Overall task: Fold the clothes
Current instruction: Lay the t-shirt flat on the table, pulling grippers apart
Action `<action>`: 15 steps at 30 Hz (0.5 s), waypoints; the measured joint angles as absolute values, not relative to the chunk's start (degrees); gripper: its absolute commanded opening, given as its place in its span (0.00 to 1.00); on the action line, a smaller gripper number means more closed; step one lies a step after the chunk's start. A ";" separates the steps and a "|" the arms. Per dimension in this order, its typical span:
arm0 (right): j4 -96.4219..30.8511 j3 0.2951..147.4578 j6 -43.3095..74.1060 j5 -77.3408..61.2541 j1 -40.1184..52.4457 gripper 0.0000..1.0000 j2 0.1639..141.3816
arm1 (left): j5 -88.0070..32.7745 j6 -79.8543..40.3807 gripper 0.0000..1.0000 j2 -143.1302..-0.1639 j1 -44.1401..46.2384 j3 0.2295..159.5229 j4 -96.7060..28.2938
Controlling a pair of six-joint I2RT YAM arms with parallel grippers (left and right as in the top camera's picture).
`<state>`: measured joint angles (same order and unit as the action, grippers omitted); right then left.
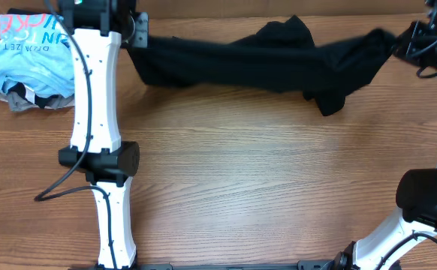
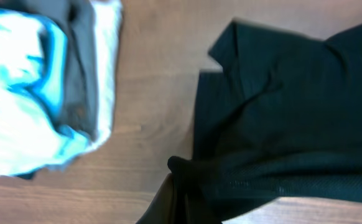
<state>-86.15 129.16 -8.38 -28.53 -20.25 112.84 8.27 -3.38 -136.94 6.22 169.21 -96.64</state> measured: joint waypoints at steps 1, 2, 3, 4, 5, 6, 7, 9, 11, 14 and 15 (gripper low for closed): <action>-87.46 128.81 -8.36 -28.01 -20.25 0.04 112.84 | 7.66 -3.55 0.04 -137.27 6.22 168.42 -96.66; -88.60 128.64 -8.47 -27.44 -20.27 0.04 112.84 | 6.72 -3.75 0.04 -137.49 6.20 167.65 -96.71; -89.47 128.64 -8.43 -26.72 -20.27 0.04 112.84 | 5.82 -3.95 0.04 -137.53 6.15 167.00 -96.73; -90.21 128.62 -8.34 -25.98 -20.27 0.04 112.81 | 5.06 -3.99 0.04 -137.51 6.15 166.39 -96.66; -90.98 128.60 -8.16 -25.21 -20.27 0.04 112.79 | 3.44 -4.19 0.04 -137.47 6.09 165.23 -96.62; -91.70 128.57 -8.10 -24.58 -20.27 0.04 112.75 | 2.46 -4.29 0.04 -137.08 6.00 163.54 -96.53; -92.18 128.29 -7.94 -23.94 -20.25 0.04 112.46 | 1.69 -4.38 0.04 -136.46 5.93 161.18 -96.47; -92.36 126.87 -7.70 -22.90 -20.27 0.04 111.31 | 0.82 -4.40 0.04 -135.28 5.89 156.18 -96.60; -91.44 123.24 -7.51 -21.89 -20.27 0.04 108.31 | 0.56 -4.51 0.04 -133.51 5.89 149.95 -96.62; -88.01 114.30 -6.79 -21.10 -20.32 0.04 101.78 | 0.71 -5.39 0.04 -130.43 5.89 141.93 -96.62; -85.45 109.06 -6.20 -20.91 -20.32 0.04 98.19 | 0.97 -5.93 0.04 -129.05 5.89 139.37 -96.57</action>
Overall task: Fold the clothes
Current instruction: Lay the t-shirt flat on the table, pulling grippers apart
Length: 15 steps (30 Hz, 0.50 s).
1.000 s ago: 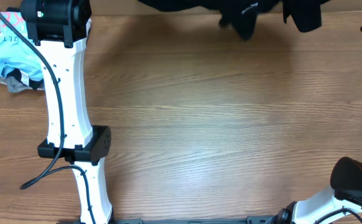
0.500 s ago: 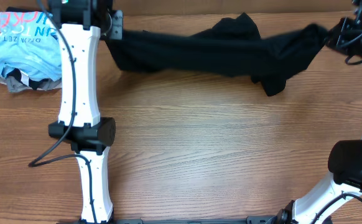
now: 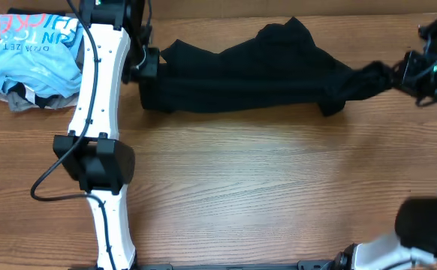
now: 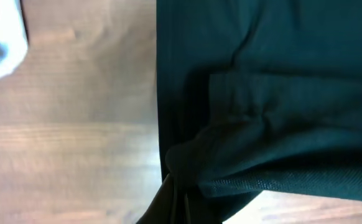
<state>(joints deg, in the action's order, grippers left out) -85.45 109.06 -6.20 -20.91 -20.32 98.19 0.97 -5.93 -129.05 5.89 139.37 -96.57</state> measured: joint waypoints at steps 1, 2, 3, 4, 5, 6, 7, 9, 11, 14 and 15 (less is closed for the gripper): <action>-84.42 105.38 -5.65 -20.69 -20.32 0.04 95.70 | 1.21 -6.22 0.04 -128.03 5.89 137.75 -96.77; -81.89 100.60 -4.97 -20.67 -20.38 0.04 92.58 | 1.52 -6.68 0.04 -126.26 5.89 135.55 -96.68; -80.60 97.01 -4.32 -20.53 -20.36 0.04 90.24 | 1.72 -7.01 0.04 -125.03 5.89 134.19 -96.68; -79.59 92.77 -3.68 -20.45 -20.40 0.04 87.48 | 1.91 -7.38 0.04 -123.44 5.89 132.46 -96.62; -78.67 89.47 -3.09 -20.45 -20.45 0.04 85.27 | 1.98 -7.62 0.04 -121.80 5.89 130.89 -96.73; -76.90 85.69 -2.31 -20.36 -20.51 0.04 82.72 | 2.00 -7.81 0.04 -120.01 5.89 129.14 -96.66; -76.27 82.59 -1.72 -20.34 -20.49 0.04 80.62 | 2.09 -7.94 0.04 -118.48 5.89 127.50 -96.60; -75.75 76.64 -0.56 -20.18 -20.53 0.04 76.27 | 2.17 -8.40 0.04 -115.59 5.96 123.39 -96.62; -75.72 73.14 0.03 -20.12 -20.53 0.04 73.45 | 2.17 -8.73 0.04 -114.21 6.02 119.79 -96.75; -75.77 69.47 0.58 -20.10 -20.53 0.04 70.59 | 2.35 -9.37 0.04 -113.78 6.76 112.79 -95.79; -75.79 68.40 0.75 -20.08 -20.53 0.04 70.04 | 2.35 -9.65 0.04 -113.80 6.81 109.97 -95.00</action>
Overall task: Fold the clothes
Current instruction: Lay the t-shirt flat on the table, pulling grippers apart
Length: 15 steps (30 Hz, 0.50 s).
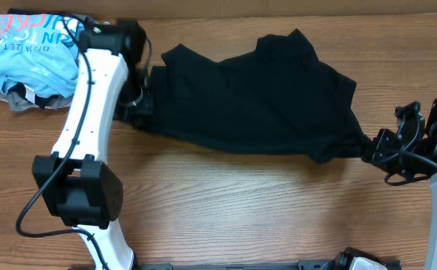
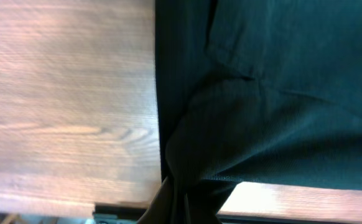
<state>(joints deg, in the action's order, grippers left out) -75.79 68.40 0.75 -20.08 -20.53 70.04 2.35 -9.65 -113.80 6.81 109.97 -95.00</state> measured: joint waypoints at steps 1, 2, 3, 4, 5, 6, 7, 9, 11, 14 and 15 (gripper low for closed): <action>-75.64 67.31 0.86 -20.10 -20.56 0.04 69.78 | 2.37 -10.17 0.04 -113.82 7.09 106.61 -93.91; -75.61 66.46 0.93 -20.10 -20.53 0.04 69.69 | 2.35 -10.46 0.04 -113.84 7.16 104.38 -93.25; -75.48 65.23 1.08 -20.12 -20.56 0.04 69.69 | 2.35 -10.66 0.04 -113.86 7.16 102.10 -92.47; -75.11 63.92 1.10 -20.12 -20.56 0.04 69.69 | 2.39 -10.87 0.04 -113.89 7.16 100.16 -91.48; -74.87 62.15 1.28 -20.10 -20.58 0.04 69.69 | 2.37 -11.29 0.05 -113.89 7.16 97.62 -90.24; -74.61 61.17 1.32 -20.08 -20.58 0.04 69.69 | 2.37 -11.60 0.13 -113.89 7.16 95.83 -89.54; -74.30 60.20 1.41 -20.12 -20.58 0.04 69.69 | 2.39 -11.75 0.23 -113.89 7.16 93.69 -88.44; -73.73 58.76 1.58 -20.12 -20.60 0.04 69.69 | 2.42 -12.23 0.43 -113.89 7.16 89.80 -87.44; -73.25 58.48 1.74 -20.14 -20.58 0.04 69.69 | 2.59 -12.45 0.48 -113.89 7.16 86.87 -86.91; -72.49 58.48 2.04 -20.14 -20.60 0.04 69.69 | 2.87 -12.51 0.50 -113.89 7.16 84.05 -86.72; -72.29 58.48 2.15 -20.14 -20.58 0.04 69.69 | 3.01 -12.51 0.49 -113.89 7.16 83.66 -86.70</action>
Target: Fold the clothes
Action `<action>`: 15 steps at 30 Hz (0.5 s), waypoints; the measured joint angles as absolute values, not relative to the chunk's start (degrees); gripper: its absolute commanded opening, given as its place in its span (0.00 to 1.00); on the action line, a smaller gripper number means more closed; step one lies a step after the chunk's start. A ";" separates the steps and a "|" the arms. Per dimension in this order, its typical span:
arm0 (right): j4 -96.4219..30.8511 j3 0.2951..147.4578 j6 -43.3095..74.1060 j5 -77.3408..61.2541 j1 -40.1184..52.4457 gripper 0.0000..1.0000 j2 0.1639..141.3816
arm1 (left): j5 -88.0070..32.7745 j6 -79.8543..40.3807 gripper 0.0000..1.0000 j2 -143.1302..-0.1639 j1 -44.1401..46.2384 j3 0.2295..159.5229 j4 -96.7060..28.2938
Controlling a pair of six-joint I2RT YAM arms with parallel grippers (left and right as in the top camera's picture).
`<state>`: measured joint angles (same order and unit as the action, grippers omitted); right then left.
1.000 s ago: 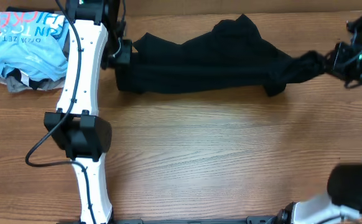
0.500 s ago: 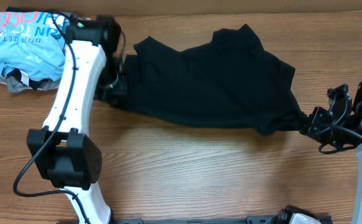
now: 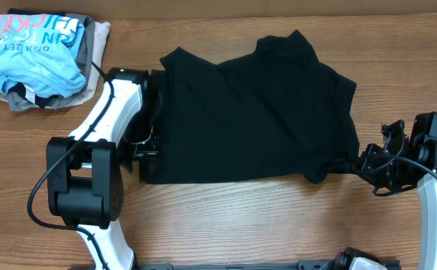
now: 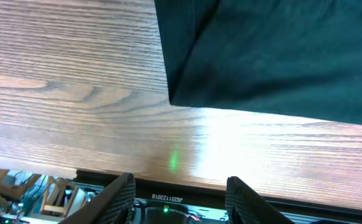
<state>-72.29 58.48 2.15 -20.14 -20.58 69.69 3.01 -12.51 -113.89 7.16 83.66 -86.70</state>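
Observation:
A black shirt (image 3: 252, 112) lies spread flat across the middle of the table in the overhead view. Its near left corner (image 4: 175, 93) rests on the wood, just ahead of my left gripper (image 4: 181, 198). That gripper is open with nothing between its fingers (image 4: 120, 194), and in the overhead view it sits at the shirt's near left corner (image 3: 145, 152). My right gripper (image 3: 369, 165) is at the shirt's near right corner, where the cloth draws into a point running to its jaws. It looks shut on that cloth.
A pile of other clothes (image 3: 38, 52), light blue, grey and beige, sits at the far left corner. The table's front edge (image 4: 106, 177) shows just ahead of my left gripper. Bare wood (image 3: 263, 225) stretches along the front.
My left gripper has let go of the shirt's left corner and now stands open, nearer the front. The shirt's left side now reaches further forward and lies flatter. The right gripper has hardly moved.
The shirt was first a bunched band stretched between both shut grippers along the far edge. Both grippers were then nearer the front, with the shirt spreading out behind them. Now it lies flat, released by the left gripper and held at the right corner.

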 measured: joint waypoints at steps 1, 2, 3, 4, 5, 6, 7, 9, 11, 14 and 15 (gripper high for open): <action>-71.94 58.48 2.35 -20.14 -20.58 0.04 69.69 | 3.03 -12.51 0.48 -113.89 7.16 83.59 -86.50; -71.59 58.48 2.39 -20.12 -20.60 0.04 69.69 | 3.05 -12.51 0.48 -113.89 7.16 83.59 -86.30; -71.40 58.48 2.39 -20.14 -20.58 0.04 69.69 | 3.05 -12.51 0.48 -113.89 7.16 83.59 -85.52; -71.22 58.48 2.46 -20.14 -20.58 0.04 69.69 | 3.05 -12.49 0.47 -113.89 7.16 83.59 -84.88; -71.05 58.48 2.52 -20.12 -20.58 0.04 69.69 | 3.03 -12.40 0.47 -113.89 7.16 83.59 -83.96; -70.78 58.48 2.59 -20.14 -20.60 0.04 69.69 | 3.03 -12.14 0.47 -113.89 7.16 83.59 -83.02; -70.48 58.48 2.61 -20.14 -20.58 0.04 69.69 | 3.03 -11.81 0.47 -113.89 7.16 83.59 -81.84; -69.84 58.48 2.76 -20.14 -20.58 0.04 69.69 | 3.01 -11.07 0.47 -113.89 7.16 83.59 -78.91; -69.63 58.48 2.76 -20.14 -20.58 0.04 69.69 | 2.96 -9.87 0.48 -113.89 7.16 83.57 -75.92; -68.97 58.48 2.79 -20.14 -20.60 0.05 69.69 | 1.39 -6.26 0.49 -113.89 7.49 82.91 -69.80; -68.62 58.48 2.79 -20.14 -20.60 0.06 69.69 | 0.54 -5.30 0.49 -113.89 7.53 82.26 -67.55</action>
